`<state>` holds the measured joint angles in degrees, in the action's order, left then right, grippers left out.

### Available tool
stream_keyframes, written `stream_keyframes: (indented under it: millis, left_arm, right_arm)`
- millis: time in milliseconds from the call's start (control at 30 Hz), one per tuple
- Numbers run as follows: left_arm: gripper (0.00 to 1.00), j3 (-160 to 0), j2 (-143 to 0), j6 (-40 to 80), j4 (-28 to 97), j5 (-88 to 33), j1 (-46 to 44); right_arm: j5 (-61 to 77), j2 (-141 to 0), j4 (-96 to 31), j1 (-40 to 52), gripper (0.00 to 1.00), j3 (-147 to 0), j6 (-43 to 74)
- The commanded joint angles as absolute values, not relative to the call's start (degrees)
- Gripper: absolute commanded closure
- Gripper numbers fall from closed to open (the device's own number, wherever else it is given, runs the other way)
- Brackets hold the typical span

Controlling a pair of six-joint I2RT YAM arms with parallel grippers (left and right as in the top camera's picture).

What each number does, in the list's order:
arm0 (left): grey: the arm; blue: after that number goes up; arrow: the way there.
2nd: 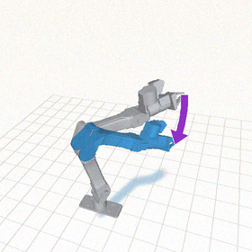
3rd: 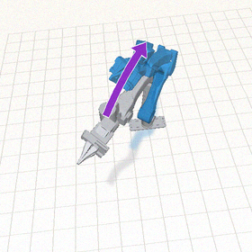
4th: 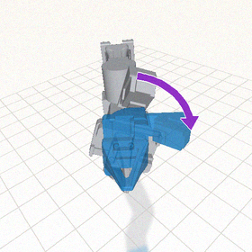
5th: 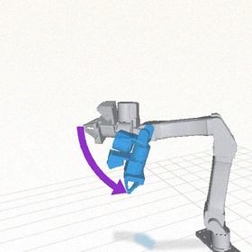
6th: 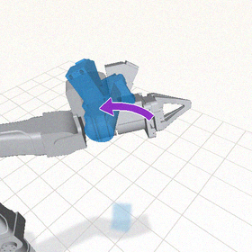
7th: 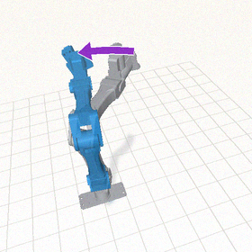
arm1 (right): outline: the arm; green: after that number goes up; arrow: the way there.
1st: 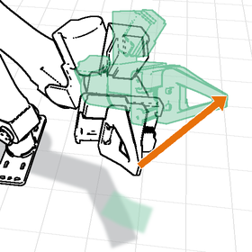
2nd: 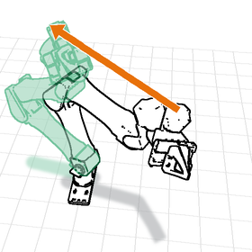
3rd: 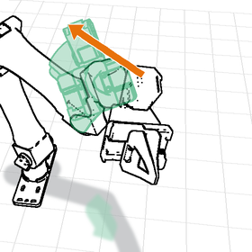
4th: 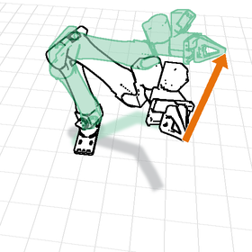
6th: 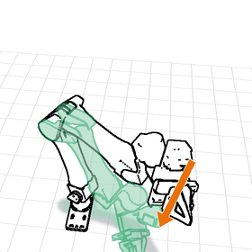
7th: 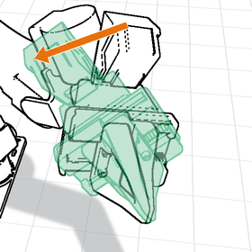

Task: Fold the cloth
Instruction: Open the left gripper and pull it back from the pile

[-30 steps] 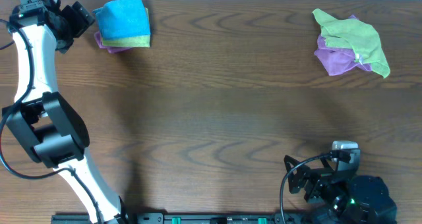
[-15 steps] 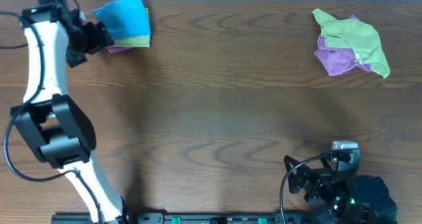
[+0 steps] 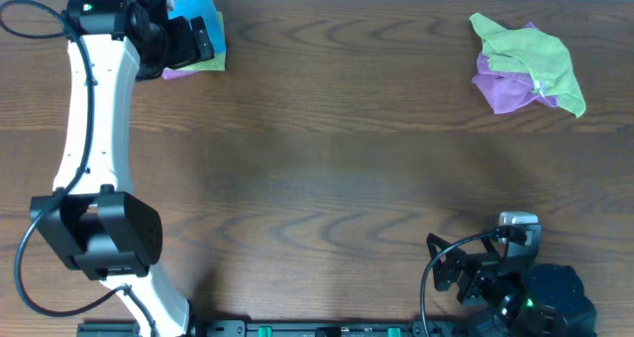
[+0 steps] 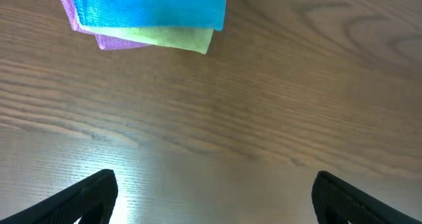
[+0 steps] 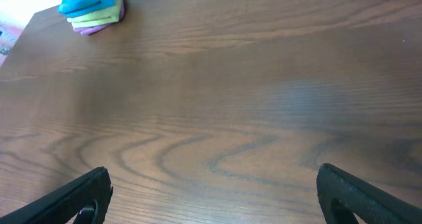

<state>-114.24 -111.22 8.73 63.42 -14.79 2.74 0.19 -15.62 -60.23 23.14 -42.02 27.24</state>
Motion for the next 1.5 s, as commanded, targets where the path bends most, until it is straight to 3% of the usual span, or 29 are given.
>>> stream_keyframes:
  millis: [0,267,600,1467]
  left_arm:
    - [0.05,-115.02,-110.65,7.64,65.56,-14.44,2.59]
    - [0.05,-114.89,-110.61,5.06,71.16,-14.44,0.21]
    - [0.05,-110.26,-105.51,2.72,66.24,-14.39,-2.17]
    - [0.05,-50.46,-62.3,-2.63,30.59,-9.02,-2.17]
  right_arm:
    - [-0.45,-15.38,-60.25,22.79,0.01,-41.67,28.27]
    - [-0.45,-15.38,-60.27,22.79,0.01,-41.67,28.27]
    - [-0.45,-15.38,-60.27,22.79,0.01,-41.67,28.27]
    - [-0.45,-15.38,-60.25,22.79,0.01,-41.67,28.27]
